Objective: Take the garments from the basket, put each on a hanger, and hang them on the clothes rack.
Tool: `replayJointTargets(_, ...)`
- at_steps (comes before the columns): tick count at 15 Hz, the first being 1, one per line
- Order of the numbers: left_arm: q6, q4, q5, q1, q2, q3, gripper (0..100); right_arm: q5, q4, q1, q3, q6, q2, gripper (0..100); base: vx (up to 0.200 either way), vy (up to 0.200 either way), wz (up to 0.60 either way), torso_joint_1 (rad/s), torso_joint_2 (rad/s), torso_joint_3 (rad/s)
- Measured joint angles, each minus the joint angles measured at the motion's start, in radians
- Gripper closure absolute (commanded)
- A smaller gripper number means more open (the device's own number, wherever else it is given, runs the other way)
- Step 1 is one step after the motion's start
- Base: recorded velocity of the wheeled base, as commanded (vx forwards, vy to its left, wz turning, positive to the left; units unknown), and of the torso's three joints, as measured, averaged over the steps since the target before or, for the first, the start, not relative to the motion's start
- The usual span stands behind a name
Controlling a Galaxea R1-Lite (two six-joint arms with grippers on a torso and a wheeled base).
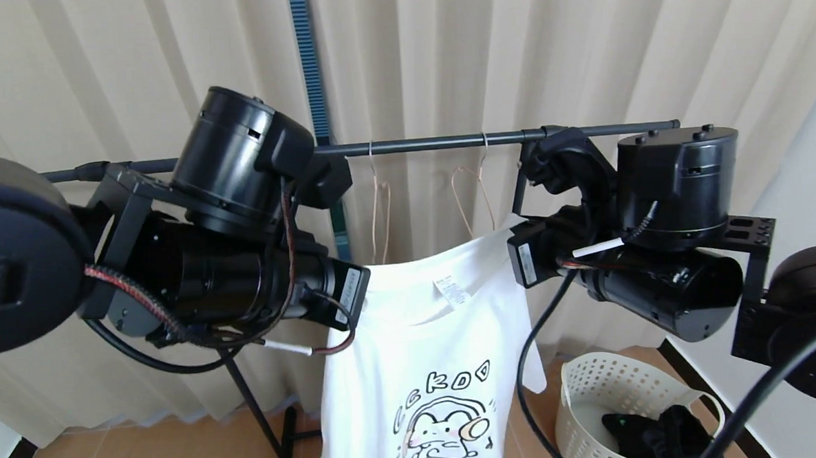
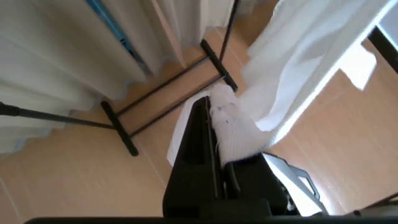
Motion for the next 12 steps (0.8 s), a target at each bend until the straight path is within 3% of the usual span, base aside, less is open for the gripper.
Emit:
replayJointTargets(2, -0.018, -0.004, -0.002, -0.065, -0.018, 0.067, 100, -0.004, -0.130, 0.005, -0.037, 0.064, 0.055, 100, 0.000, 0.000, 0.00, 0.000, 0.00, 0.000)
replayJointTargets(4, -0.084, -0.011, -0.018, -0.133, -0.017, 0.100, 100, -0.005, -0.263, 0.022, -0.053, 0.076, 0.111, 100, 0.000, 0.000, 0.00, 0.000, 0.00, 0.000)
replayJointTargets(6, -0.133, -0.035, -0.047, -0.172, 0.001, 0.100, 100, -0.003, -0.309, 0.038, -0.056, 0.098, 0.144, 100, 0.000, 0.000, 0.00, 0.000, 0.00, 0.000)
replayJointTargets(9, -0.205, -0.151, -0.068, -0.221, 0.044, 0.087, 100, -0.001, -0.316, 0.045, -0.067, 0.113, 0.165, 100, 0.000, 0.000, 0.00, 0.000, 0.00, 0.000)
replayJointTargets(12, -0.226, -0.166, -0.061, -0.238, 0.074, 0.090, 100, -0.001, -0.315, 0.046, -0.067, 0.113, 0.170, 100, 0.000, 0.000, 0.00, 0.000, 0.00, 0.000)
